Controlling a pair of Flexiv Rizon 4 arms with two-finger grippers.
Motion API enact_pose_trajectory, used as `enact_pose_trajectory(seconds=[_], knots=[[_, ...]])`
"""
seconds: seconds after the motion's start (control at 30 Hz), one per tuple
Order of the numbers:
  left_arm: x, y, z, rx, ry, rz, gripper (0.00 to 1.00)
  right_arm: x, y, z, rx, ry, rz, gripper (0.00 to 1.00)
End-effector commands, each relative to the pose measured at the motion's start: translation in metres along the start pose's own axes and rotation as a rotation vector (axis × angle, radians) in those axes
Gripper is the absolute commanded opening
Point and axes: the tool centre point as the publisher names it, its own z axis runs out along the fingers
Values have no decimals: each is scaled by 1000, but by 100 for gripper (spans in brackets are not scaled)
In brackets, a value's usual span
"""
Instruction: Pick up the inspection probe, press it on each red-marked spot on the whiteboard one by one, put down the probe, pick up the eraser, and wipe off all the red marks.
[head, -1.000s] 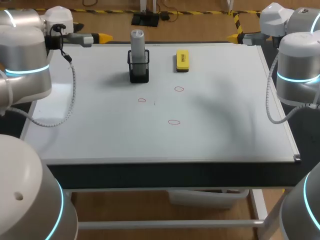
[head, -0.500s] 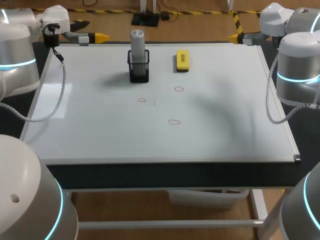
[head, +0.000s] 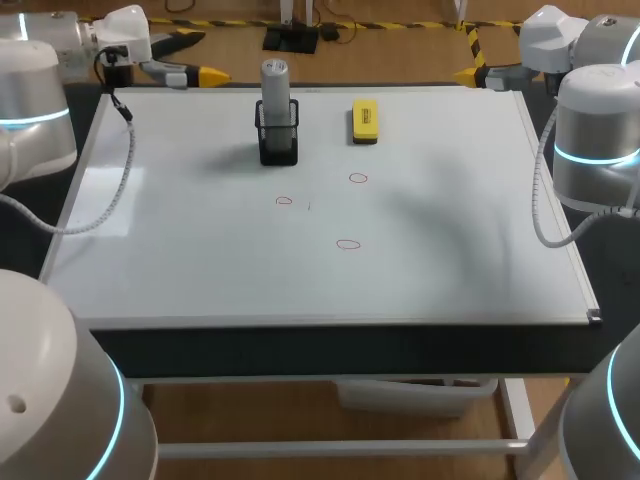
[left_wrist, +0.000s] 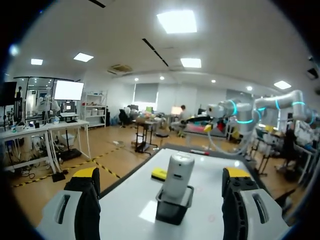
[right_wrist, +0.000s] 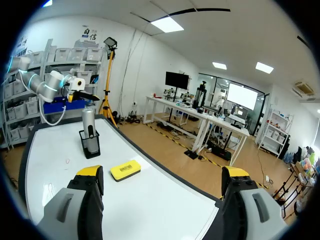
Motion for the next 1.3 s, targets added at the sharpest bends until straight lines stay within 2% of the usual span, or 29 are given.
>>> enact_pose_trajectory(seconds=[0.03, 0.37, 0.73, 1.0, 1.3], knots=[[3, 4, 4, 3, 90, 8, 100, 0, 0, 0, 1, 1, 0, 100], [25, 11, 19, 17, 221, 37, 100, 0, 0, 0, 1, 1, 0, 100], [47, 19, 31, 55, 283, 22, 100, 0, 0, 0, 1, 1, 0, 100], [60, 25, 51, 90, 314, -5, 100, 0, 0, 0, 1, 1, 0, 100], [62, 33, 76, 85, 330, -7, 100, 0, 0, 0, 1, 1, 0, 100]])
